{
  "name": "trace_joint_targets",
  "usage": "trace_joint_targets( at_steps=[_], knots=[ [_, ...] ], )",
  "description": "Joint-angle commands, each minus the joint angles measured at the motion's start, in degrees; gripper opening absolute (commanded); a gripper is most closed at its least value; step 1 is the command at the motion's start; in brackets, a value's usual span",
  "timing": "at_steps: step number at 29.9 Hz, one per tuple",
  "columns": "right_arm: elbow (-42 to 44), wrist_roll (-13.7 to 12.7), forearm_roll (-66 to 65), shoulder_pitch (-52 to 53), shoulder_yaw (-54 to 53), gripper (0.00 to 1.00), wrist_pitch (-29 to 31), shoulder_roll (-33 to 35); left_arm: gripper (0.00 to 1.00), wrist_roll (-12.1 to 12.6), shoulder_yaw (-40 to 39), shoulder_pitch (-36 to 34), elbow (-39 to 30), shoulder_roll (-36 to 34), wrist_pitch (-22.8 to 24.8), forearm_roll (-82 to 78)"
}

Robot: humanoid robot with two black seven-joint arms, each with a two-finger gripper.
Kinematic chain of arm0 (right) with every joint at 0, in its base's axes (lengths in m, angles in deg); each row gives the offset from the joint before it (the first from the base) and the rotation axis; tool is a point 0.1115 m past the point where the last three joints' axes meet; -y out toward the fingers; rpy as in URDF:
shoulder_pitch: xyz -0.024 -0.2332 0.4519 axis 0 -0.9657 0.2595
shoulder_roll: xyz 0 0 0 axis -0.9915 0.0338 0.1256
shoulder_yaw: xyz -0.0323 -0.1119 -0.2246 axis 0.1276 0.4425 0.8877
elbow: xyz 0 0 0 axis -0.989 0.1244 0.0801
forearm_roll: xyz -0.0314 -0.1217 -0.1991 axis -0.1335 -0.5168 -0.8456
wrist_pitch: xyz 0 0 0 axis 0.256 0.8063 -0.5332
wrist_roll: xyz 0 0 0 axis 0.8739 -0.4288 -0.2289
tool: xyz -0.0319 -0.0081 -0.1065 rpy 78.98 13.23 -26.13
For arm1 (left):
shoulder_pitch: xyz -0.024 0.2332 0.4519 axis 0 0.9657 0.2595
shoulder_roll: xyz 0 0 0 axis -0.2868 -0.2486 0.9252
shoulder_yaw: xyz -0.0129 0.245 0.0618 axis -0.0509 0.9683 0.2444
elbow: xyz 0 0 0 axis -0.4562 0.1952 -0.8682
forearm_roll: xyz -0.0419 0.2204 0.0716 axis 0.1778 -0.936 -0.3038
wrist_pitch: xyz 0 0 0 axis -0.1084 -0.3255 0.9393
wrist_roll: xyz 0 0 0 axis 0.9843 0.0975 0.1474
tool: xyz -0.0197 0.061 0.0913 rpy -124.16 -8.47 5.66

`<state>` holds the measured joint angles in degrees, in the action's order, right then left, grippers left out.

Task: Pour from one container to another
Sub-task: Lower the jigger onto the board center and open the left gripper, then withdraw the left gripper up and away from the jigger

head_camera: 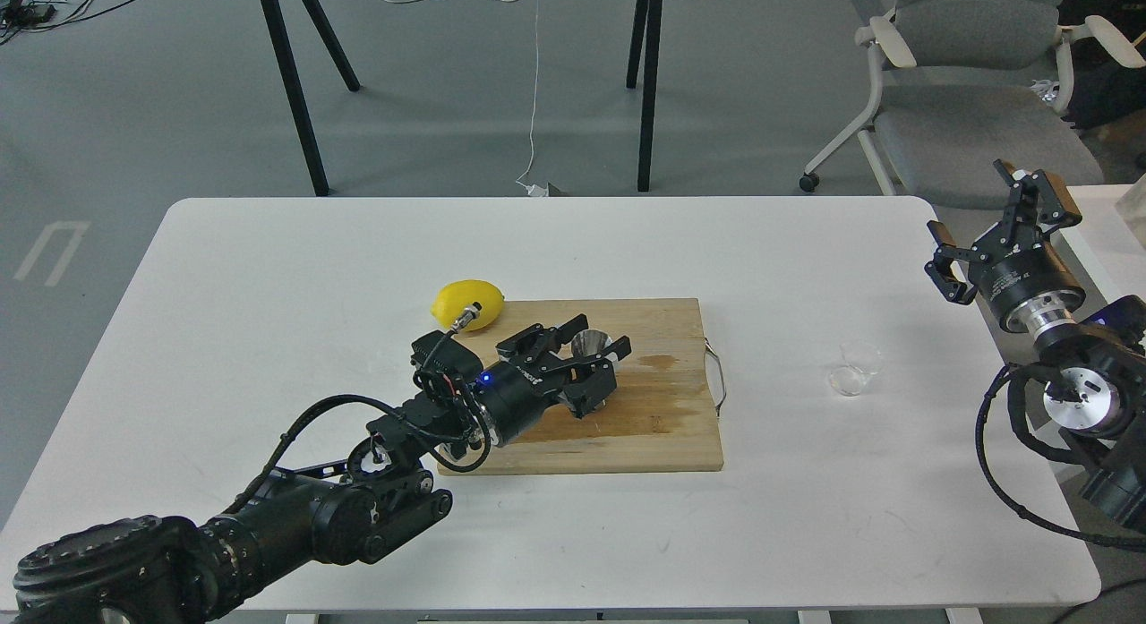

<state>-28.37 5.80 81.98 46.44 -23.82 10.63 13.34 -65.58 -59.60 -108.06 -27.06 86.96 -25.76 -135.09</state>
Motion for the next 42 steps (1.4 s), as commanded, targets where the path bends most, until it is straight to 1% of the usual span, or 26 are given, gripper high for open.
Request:
trace_joint_targets(
  at_steps=[1, 9, 14, 19, 22, 36, 42],
  knots=[
    [0.00, 0.00, 0.09, -0.12, -0.07, 1.00, 0.00, 0.00, 0.93, 0.00, 0.00, 0.01, -0.02, 0.00, 0.00, -0.02],
    [-0.09, 0.00, 0.00, -1.09, -0.16, 1.00, 0.00, 0.00, 0.95, 0.00, 0.08, 0.44, -0.46, 0.00, 0.00, -0.11],
    [0.00, 0.00, 0.00, -1.17, -0.16, 1.00, 0.00, 0.00, 0.95, 0.00, 0.08, 0.36, -4.32, 0.00, 0.00, -0.10],
    [-0.09, 0.00, 0.09, -1.17, -0.16, 1.00, 0.00, 0.00, 0.95, 0.00, 0.08, 0.27, -4.59, 0.00, 0.00, -0.11],
    [-0.09, 0.00, 0.09, -1.26, -0.25, 1.00, 0.00, 0.00, 0.95, 0.00, 0.08, 0.71, -6.08, 0.00, 0.00, -0.11],
    [-0.44, 0.00, 0.09, -1.61, -0.42, 1.00, 0.00, 0.00, 0.95, 0.00, -0.18, 0.71, -4.94, 0.00, 0.00, -0.02],
    [-0.53, 0.00, 0.18, -1.61, -0.42, 1.00, 0.00, 0.00, 0.95, 0.00, -0.53, -0.43, -2.22, 0.00, 0.00, -0.02]
  ],
)
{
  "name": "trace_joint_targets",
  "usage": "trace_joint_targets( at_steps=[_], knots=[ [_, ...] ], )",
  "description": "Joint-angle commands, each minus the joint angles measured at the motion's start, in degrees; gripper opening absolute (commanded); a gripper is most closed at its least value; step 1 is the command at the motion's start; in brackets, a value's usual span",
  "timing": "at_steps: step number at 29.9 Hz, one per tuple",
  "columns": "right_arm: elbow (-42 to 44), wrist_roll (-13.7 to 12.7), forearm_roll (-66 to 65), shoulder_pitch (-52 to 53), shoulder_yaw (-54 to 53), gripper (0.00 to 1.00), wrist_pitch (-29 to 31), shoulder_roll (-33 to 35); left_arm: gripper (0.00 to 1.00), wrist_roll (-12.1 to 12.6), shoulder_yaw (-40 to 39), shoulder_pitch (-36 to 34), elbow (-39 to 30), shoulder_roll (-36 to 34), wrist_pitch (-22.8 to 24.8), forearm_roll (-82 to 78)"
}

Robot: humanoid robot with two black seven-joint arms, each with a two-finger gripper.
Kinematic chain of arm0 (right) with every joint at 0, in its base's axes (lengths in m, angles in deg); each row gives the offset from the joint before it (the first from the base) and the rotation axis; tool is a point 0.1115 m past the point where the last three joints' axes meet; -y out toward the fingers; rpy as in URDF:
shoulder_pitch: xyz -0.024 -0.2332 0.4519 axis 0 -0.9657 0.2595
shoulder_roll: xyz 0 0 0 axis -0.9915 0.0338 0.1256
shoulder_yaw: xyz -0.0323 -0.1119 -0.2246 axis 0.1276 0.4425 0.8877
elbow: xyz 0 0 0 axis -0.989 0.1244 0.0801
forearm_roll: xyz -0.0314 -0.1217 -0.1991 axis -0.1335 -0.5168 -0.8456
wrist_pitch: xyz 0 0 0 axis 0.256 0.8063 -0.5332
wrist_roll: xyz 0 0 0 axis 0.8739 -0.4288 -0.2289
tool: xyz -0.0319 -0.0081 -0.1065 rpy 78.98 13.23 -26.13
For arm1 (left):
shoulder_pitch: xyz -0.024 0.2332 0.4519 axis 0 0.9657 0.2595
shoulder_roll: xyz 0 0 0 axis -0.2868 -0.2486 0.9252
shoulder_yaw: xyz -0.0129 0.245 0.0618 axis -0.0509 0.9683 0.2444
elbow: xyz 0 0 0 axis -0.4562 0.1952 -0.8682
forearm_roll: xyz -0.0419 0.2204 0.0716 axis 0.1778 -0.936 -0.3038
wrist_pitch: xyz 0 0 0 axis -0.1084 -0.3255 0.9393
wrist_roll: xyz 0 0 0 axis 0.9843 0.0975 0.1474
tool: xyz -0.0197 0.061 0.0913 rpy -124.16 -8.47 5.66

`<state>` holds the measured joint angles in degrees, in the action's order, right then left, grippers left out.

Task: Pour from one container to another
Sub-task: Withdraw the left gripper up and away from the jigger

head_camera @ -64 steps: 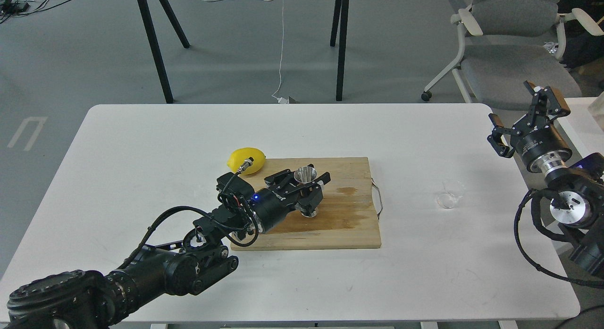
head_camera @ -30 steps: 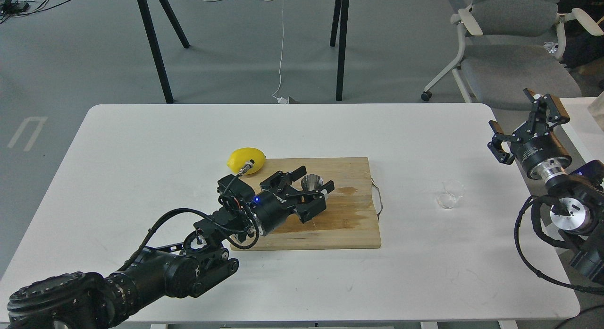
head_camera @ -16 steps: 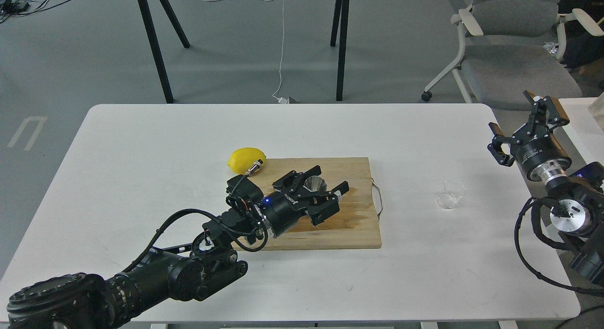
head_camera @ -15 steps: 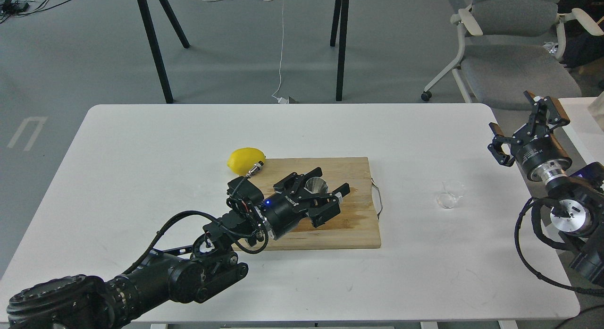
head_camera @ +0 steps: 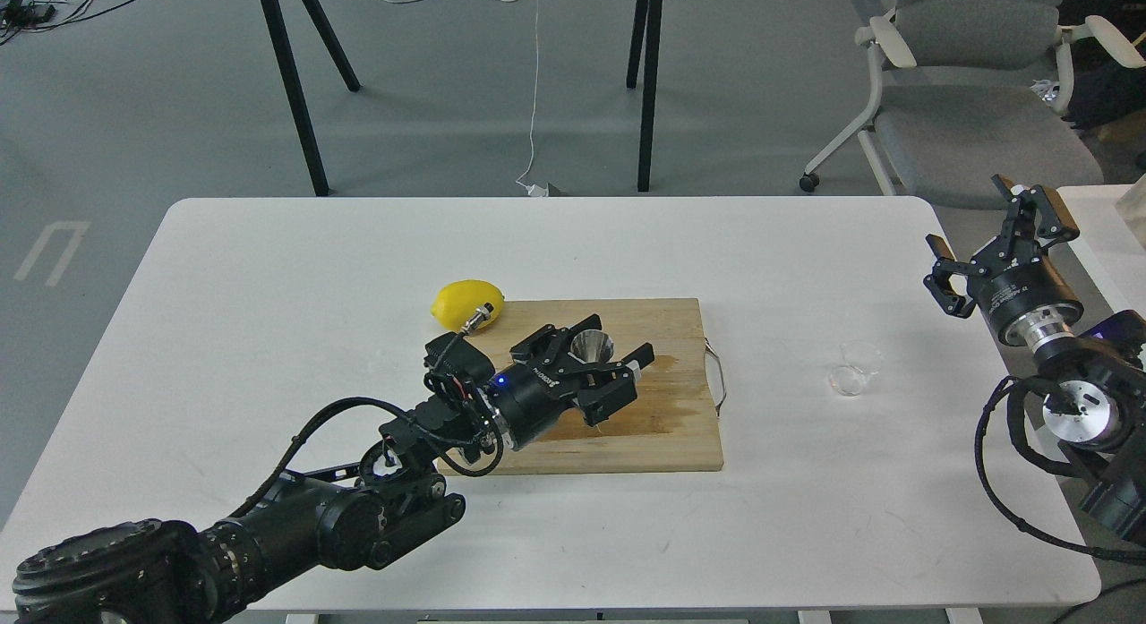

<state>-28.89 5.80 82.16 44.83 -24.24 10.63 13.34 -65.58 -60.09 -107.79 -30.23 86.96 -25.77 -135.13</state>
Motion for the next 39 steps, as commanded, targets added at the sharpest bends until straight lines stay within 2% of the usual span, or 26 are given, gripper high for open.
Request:
trace_joint_targets(
  at_steps=[1, 19, 30, 32, 35, 38, 39],
  knots=[
    [-0.01, 0.00, 0.00, -0.09, 0.00, 1.00, 0.00, 0.00, 0.95, 0.00, -0.04, -0.88, 0.95, 0.00, 0.00, 0.02],
    [0.07, 0.00, 0.00, -0.09, 0.00, 1.00, 0.00, 0.00, 0.95, 0.00, -0.83, -1.93, -0.89, -0.44, 0.00, 0.37],
    [-0.19, 0.00, 0.09, 0.17, 0.09, 1.00, 0.00, -0.09, 0.95, 0.00, -1.53, -11.24, -2.21, -8.42, 0.31, 13.89],
    [-0.37, 0.00, 0.35, 0.61, 0.00, 1.00, 0.00, -0.09, 0.95, 0.00, -2.14, -13.26, -2.21, -10.98, 7.83, 18.63],
    [-0.98, 0.00, 4.98, 1.14, 0.00, 1.00, 0.00, -0.35, 0.96, 0.00, -4.69, -15.64, -2.30, -15.02, 23.55, 26.63],
    [-2.56, 0.00, 11.40, 1.58, 0.09, 1.00, 0.00, -0.27, 0.96, 0.00, -7.85, -16.26, -2.30, -18.18, 37.00, 32.35],
    [-3.43, -0.75, 13.25, 2.19, 0.09, 1.00, 0.00, 0.26, 0.96, 0.00, -8.99, -16.26, -2.39, -19.06, 41.40, 33.84]
  ],
)
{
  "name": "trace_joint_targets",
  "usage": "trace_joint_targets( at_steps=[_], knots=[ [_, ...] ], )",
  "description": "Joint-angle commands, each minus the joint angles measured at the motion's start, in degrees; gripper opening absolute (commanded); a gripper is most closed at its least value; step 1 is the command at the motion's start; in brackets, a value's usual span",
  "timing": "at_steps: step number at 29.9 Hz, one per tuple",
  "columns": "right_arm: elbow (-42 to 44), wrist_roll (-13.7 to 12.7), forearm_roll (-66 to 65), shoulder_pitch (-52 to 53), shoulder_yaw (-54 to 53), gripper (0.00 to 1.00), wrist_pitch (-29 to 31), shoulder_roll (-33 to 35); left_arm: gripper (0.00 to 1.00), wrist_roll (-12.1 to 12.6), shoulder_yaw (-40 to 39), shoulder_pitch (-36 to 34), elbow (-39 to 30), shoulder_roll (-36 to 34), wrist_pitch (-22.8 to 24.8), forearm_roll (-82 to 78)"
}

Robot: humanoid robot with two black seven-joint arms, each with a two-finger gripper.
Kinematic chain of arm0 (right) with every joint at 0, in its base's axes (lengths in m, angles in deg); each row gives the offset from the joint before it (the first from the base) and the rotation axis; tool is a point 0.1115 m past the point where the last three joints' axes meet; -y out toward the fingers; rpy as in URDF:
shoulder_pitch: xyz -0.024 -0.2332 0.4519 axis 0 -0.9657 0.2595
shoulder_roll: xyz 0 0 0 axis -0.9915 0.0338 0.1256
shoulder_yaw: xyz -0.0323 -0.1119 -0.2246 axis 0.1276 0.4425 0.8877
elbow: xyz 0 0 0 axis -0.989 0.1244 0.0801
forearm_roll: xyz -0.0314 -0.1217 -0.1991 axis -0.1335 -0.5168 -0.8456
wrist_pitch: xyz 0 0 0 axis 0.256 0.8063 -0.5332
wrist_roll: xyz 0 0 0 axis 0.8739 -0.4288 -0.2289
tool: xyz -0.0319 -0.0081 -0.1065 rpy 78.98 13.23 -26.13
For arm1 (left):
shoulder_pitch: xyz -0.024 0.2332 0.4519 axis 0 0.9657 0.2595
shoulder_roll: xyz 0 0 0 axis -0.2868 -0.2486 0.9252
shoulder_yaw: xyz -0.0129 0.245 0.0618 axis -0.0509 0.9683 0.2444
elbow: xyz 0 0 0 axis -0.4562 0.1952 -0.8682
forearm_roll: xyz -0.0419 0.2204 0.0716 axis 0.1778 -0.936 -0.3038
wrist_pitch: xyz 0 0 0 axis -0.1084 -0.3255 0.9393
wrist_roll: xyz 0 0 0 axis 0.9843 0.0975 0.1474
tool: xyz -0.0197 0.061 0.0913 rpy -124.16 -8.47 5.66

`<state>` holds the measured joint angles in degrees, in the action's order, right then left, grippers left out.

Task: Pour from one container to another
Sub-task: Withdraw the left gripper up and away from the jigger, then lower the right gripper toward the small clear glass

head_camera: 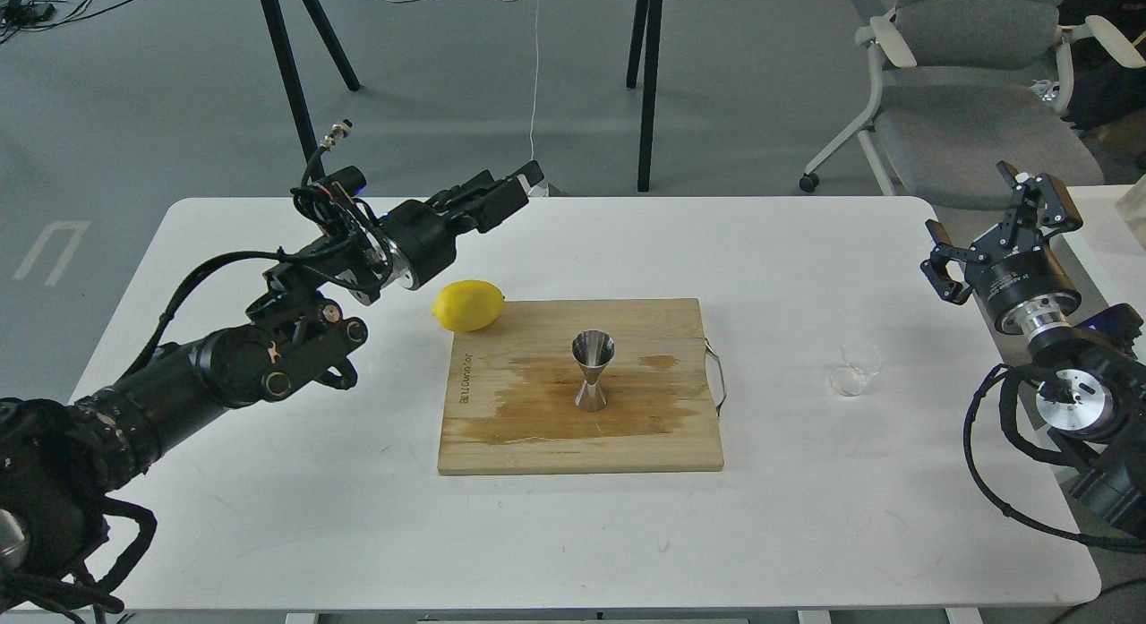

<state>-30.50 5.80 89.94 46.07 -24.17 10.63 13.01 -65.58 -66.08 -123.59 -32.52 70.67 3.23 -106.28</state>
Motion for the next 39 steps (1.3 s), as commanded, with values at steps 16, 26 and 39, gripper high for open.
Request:
trace_joint_targets(
  at_steps=[16, 26, 39],
  knots=[
    [-33.54, -17.80, 30.95, -4.48, -0.86, 1.00, 0.00, 18.78, 0.96, 0.00, -9.34, 4.46, 0.69, -16.67, 27.01, 44.09],
    [-51.04, -14.91, 45.11, -21.35, -2.62, 0.99, 0.00, 25.55, 0.98, 0.00, -11.36, 11.67, 0.34, -16.06, 27.01, 54.41],
    [-41.57, -14.29, 44.42, -29.81, -1.91, 0.99, 0.00, 12.81, 0.98, 0.00, -12.33, 14.58, 0.52, -14.13, 27.01, 53.97]
  ],
)
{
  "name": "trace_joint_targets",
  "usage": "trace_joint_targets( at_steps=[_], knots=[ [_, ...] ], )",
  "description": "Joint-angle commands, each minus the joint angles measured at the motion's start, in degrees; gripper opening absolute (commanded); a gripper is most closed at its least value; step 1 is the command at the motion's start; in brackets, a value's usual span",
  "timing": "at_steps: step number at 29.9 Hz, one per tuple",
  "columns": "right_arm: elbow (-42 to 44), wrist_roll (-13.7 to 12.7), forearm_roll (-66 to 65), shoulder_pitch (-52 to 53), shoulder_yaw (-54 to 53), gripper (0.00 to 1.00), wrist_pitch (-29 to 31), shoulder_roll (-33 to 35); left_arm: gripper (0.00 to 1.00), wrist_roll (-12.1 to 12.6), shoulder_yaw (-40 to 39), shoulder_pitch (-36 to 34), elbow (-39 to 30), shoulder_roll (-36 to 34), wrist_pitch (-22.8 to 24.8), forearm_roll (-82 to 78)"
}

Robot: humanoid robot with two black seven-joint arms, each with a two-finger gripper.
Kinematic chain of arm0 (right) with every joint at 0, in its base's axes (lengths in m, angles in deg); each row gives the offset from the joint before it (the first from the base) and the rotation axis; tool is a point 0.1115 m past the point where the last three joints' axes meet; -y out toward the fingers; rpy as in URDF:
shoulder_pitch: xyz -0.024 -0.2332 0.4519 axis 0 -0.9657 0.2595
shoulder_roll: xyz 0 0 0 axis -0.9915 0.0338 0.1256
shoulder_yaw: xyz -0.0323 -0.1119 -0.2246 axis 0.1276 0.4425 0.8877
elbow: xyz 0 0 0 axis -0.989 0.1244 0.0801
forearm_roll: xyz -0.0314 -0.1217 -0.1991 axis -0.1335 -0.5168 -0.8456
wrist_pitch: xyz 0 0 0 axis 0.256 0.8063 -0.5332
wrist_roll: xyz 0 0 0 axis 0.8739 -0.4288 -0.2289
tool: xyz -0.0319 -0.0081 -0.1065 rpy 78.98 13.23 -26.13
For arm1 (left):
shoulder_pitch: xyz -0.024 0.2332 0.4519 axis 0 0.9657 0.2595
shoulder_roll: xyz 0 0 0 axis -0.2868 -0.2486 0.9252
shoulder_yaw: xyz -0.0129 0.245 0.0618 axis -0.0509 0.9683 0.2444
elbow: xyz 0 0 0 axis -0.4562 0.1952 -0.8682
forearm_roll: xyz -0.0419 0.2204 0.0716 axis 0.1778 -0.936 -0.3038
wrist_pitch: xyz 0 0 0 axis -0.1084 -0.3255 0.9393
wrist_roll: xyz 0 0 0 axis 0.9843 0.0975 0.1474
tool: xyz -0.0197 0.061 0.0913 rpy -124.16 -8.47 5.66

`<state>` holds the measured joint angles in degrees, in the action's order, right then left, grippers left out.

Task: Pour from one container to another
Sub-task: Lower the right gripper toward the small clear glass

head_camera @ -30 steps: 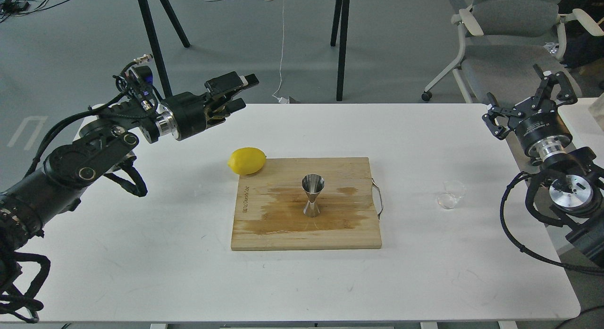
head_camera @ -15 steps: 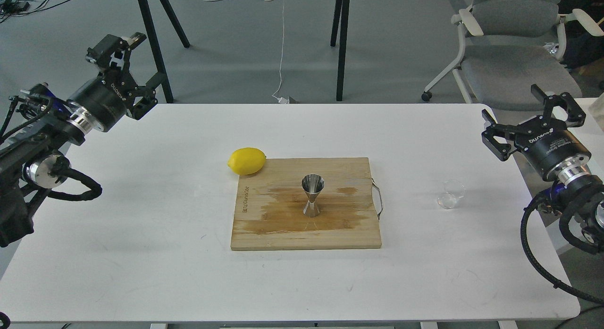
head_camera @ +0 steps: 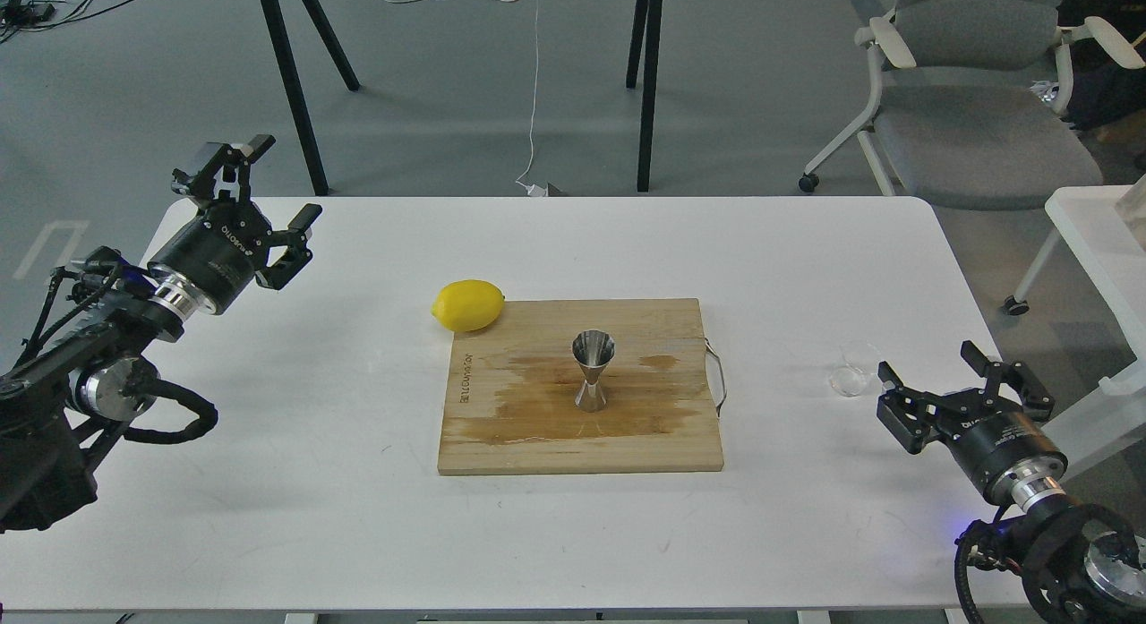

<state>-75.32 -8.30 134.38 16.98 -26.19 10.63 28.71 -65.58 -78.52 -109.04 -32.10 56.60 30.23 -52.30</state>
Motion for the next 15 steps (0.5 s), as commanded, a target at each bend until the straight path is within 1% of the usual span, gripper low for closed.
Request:
trace_joint_targets(
  at_steps=[1, 6, 11, 15],
  knots=[
    [4.31, -0.27, -0.02, -0.89, 0.11, 0.99, 0.00, -3.85, 0.98, 0.00, 0.10, 0.03, 0.10, -0.23, 0.00, -0.01],
    [7.75, -0.27, 0.25, -0.89, -0.07, 0.98, 0.00, -7.90, 0.98, 0.00, 0.28, 0.03, 0.18, -0.23, 0.00, -0.10],
    [7.93, -0.10, 0.95, -0.71, -0.95, 0.98, 0.00, -10.36, 0.98, 0.00, 0.46, 0.11, 0.27, -0.14, 0.00, -0.36],
    [7.93, -0.19, 2.44, -0.62, -2.44, 0.98, 0.00, -10.72, 0.98, 0.00, 0.54, 0.11, 0.36, -0.14, 0.00, -0.37]
  ],
)
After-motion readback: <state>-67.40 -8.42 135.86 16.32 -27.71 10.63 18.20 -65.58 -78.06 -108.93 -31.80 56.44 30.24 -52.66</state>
